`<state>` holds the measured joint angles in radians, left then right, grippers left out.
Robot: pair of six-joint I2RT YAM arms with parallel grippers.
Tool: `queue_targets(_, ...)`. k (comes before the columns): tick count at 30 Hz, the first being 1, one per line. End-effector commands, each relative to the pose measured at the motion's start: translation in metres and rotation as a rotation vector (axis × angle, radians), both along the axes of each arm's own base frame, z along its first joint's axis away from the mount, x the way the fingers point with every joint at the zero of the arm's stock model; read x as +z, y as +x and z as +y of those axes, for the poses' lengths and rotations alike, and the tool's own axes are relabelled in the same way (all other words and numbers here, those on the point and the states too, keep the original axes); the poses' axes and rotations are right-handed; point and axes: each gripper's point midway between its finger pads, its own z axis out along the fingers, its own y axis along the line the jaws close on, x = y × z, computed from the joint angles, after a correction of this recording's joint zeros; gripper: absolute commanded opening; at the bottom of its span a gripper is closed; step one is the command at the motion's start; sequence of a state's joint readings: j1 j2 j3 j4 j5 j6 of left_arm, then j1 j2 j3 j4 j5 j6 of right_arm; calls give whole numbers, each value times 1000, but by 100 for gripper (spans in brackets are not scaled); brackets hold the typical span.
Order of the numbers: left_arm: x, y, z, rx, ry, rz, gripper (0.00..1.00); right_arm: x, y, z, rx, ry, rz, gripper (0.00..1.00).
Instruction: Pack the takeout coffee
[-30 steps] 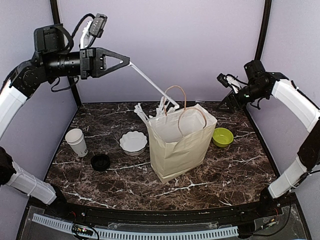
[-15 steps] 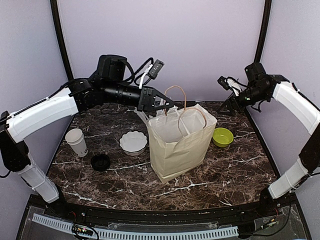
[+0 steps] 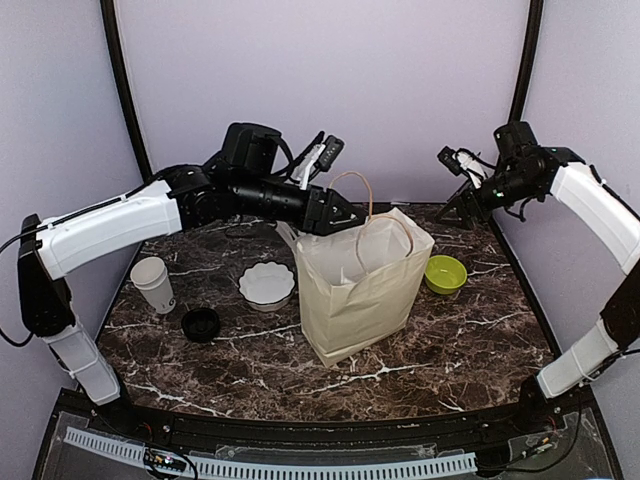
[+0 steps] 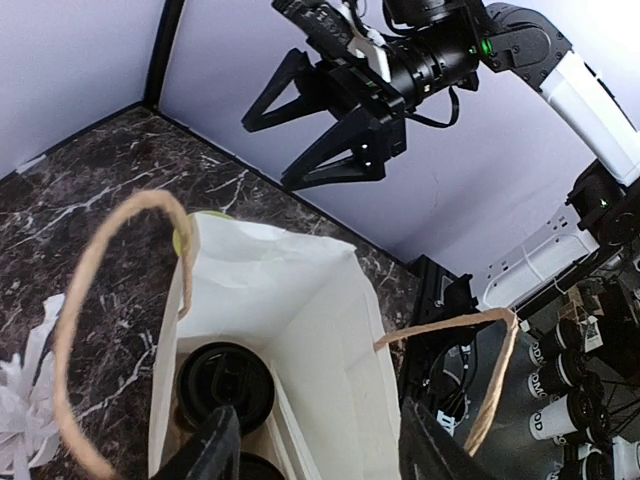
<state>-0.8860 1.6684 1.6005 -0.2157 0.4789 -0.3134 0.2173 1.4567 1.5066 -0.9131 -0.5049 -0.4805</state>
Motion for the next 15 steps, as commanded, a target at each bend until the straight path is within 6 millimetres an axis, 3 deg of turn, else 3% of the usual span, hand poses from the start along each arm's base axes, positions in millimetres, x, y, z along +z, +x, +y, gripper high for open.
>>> queue_targets(1,52,3,42,136,54,-177,60,45,0,0,-4,41,-131,80)
queue_targets(8,78,14,92,305,180,-333,69,75,27,-25,-211,45,-241,90)
queue_targets(10,85,22,116,411,231,-389,76,92,38,-44,-321,68,-284,98)
queue_targets(15,97,50,186,682,347,-455,96,131,49,-99,-581,176,-400,99)
